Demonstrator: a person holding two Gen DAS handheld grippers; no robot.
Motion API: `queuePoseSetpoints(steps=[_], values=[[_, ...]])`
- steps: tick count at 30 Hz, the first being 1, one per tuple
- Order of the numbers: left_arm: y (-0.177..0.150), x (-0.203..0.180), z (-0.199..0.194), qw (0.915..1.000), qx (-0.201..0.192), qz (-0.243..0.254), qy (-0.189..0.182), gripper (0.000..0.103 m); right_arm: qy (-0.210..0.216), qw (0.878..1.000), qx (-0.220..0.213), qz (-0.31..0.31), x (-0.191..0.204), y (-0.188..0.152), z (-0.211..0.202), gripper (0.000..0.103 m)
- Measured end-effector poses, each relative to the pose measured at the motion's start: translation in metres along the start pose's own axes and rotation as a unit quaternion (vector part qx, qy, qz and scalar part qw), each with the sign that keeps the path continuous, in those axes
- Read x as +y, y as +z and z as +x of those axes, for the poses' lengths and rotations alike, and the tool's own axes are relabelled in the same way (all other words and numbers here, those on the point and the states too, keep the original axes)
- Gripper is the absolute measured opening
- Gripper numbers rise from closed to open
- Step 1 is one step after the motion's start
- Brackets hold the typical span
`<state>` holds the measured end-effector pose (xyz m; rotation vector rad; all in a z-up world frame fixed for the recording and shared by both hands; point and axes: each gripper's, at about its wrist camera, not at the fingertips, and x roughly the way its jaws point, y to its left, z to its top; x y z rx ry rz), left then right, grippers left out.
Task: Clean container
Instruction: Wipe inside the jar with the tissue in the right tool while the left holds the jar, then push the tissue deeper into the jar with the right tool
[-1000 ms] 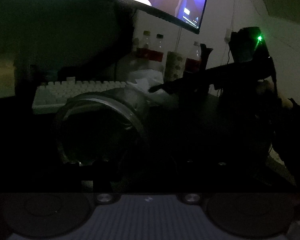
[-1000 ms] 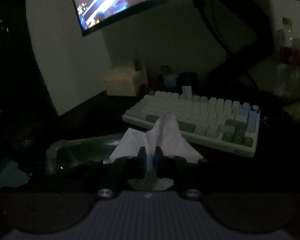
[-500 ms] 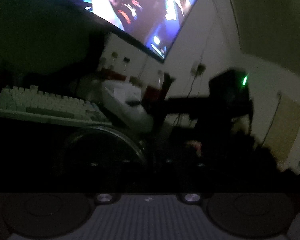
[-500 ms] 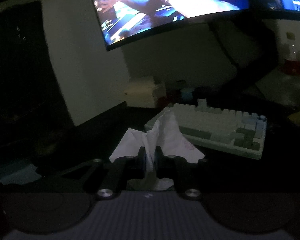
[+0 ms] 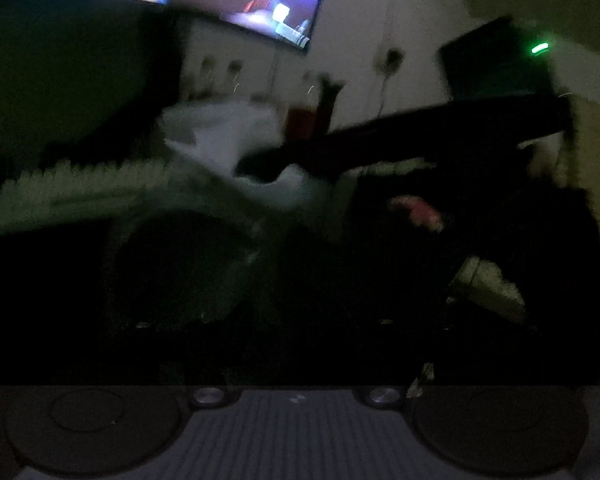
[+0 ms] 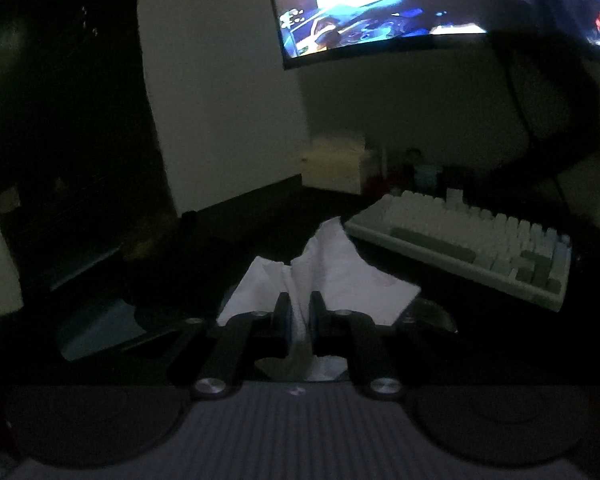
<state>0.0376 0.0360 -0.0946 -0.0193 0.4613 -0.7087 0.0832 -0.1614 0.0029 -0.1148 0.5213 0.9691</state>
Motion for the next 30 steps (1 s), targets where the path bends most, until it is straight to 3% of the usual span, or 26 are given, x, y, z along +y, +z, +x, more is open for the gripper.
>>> queuePoseSetpoints(steps=[2,4,6,9,13,15,17,24,27,30], values=[[0.000,0.004,0.001,0.9998,0.004,-0.015,0.015,0.033,-0.025,1.000,0.010,0.007,-0.015,0.001,0.000,0.011],[0.004,0.004,0.001,0.9992,0.016,-0.022,0.030,0.032,-0.067,0.997,0.017,0.027,-0.033,0.003,0.000,0.012],[0.010,-0.003,0.002,0.9979,0.036,-0.005,0.054,0.032,-0.074,0.996,0.022,0.049,-0.043,0.004,0.000,0.012],[0.015,-0.009,0.006,0.9956,0.054,0.007,0.076,0.032,-0.064,0.997,0.019,0.049,-0.032,0.004,0.002,0.013],[0.018,-0.007,0.006,0.9954,0.057,0.003,0.078,0.032,0.013,1.000,0.014,0.012,0.001,0.002,0.003,0.013],[0.018,-0.007,0.005,0.9954,0.057,0.001,0.076,0.032,0.021,1.000,0.013,-0.006,0.007,0.002,0.004,0.012],[0.018,-0.007,0.005,0.9954,0.059,0.003,0.076,0.032,0.014,1.000,0.015,-0.003,0.000,0.002,0.003,0.011],[0.018,-0.006,0.004,0.9949,0.056,0.000,0.084,0.032,-0.085,0.994,0.023,0.060,-0.044,0.001,0.000,0.016],[0.016,-0.005,0.004,0.9951,0.048,-0.006,0.086,0.032,-0.083,0.995,0.015,0.050,-0.033,0.003,0.004,0.016],[0.016,-0.002,0.004,0.9953,0.046,-0.008,0.084,0.032,-0.044,0.999,0.009,0.026,-0.010,0.007,0.010,0.016]])
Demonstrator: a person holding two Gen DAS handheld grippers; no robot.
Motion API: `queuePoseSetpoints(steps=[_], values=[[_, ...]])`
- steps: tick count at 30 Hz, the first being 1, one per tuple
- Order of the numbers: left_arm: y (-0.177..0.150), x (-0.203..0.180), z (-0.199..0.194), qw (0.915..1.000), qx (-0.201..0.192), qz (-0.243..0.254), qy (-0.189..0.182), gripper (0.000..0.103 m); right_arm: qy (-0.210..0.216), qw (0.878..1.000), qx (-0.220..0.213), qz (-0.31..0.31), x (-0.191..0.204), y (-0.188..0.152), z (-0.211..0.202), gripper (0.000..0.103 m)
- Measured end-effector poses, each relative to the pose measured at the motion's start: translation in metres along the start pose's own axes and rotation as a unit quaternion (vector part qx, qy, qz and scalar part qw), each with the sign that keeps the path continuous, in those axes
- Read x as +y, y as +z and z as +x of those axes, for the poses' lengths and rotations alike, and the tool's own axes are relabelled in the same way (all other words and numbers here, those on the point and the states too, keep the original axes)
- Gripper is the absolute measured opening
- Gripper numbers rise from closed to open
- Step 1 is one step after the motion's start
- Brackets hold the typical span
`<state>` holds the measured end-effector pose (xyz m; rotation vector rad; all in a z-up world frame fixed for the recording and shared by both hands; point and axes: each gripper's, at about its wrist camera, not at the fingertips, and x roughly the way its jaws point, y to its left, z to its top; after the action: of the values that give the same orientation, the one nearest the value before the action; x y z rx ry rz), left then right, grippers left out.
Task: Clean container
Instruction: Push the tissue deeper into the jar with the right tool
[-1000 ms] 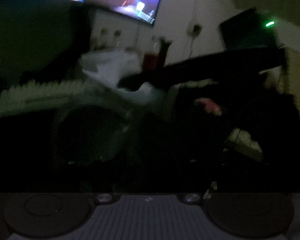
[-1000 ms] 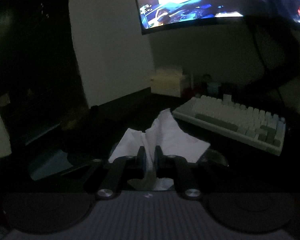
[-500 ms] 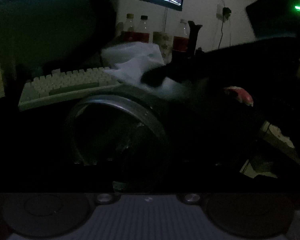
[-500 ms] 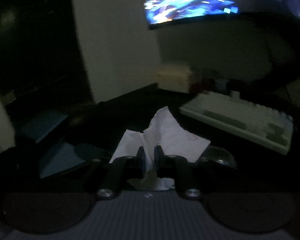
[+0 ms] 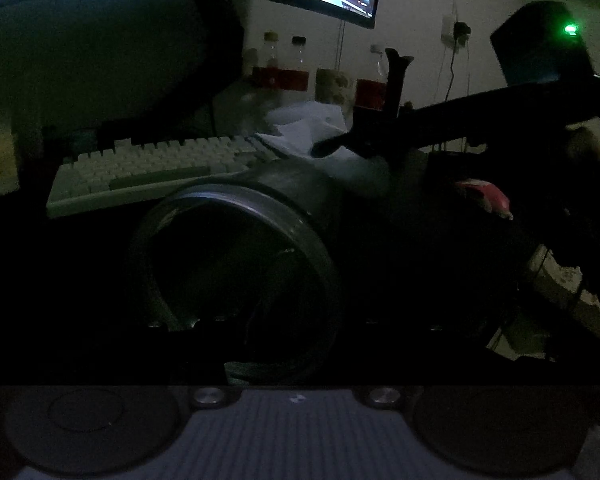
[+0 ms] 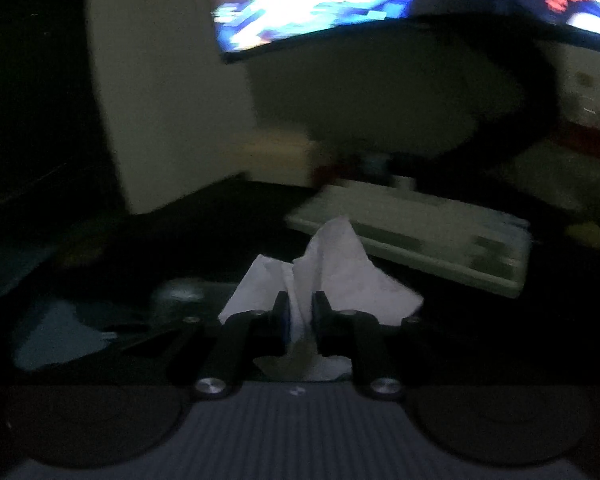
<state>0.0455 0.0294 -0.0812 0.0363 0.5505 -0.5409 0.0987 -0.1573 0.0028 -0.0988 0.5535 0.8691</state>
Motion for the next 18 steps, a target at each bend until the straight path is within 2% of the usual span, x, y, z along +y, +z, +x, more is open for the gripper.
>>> queuePoseSetpoints(steps=[3,5,7,10,13,16,18], values=[[0.000,0.004,0.000,1.0000,-0.003,-0.004,0.003,0.032,0.023,0.998,-0.005,-0.051,0.028,-0.002,0.004,0.016],[0.001,0.008,0.001,0.9999,-0.005,-0.011,0.006,0.032,0.020,0.998,-0.009,-0.061,0.034,-0.002,0.007,0.016],[0.001,0.011,0.001,0.9998,-0.007,-0.016,0.006,0.033,0.020,0.999,-0.008,-0.046,0.024,0.000,0.008,0.014],[0.001,0.014,0.001,0.9997,-0.011,-0.021,0.008,0.033,-0.025,0.999,-0.011,-0.017,-0.001,0.001,0.012,0.015],[0.001,0.018,0.002,0.9994,-0.015,-0.028,0.010,0.033,-0.047,0.999,-0.009,0.026,-0.022,0.001,0.012,0.017],[0.002,0.023,0.002,0.9992,-0.017,-0.035,0.012,0.033,-0.050,0.998,-0.013,0.027,-0.018,-0.001,0.011,0.017],[0.002,0.025,0.002,0.9991,-0.016,-0.038,0.011,0.033,-0.032,0.999,-0.018,0.004,-0.004,-0.002,0.012,0.017]])
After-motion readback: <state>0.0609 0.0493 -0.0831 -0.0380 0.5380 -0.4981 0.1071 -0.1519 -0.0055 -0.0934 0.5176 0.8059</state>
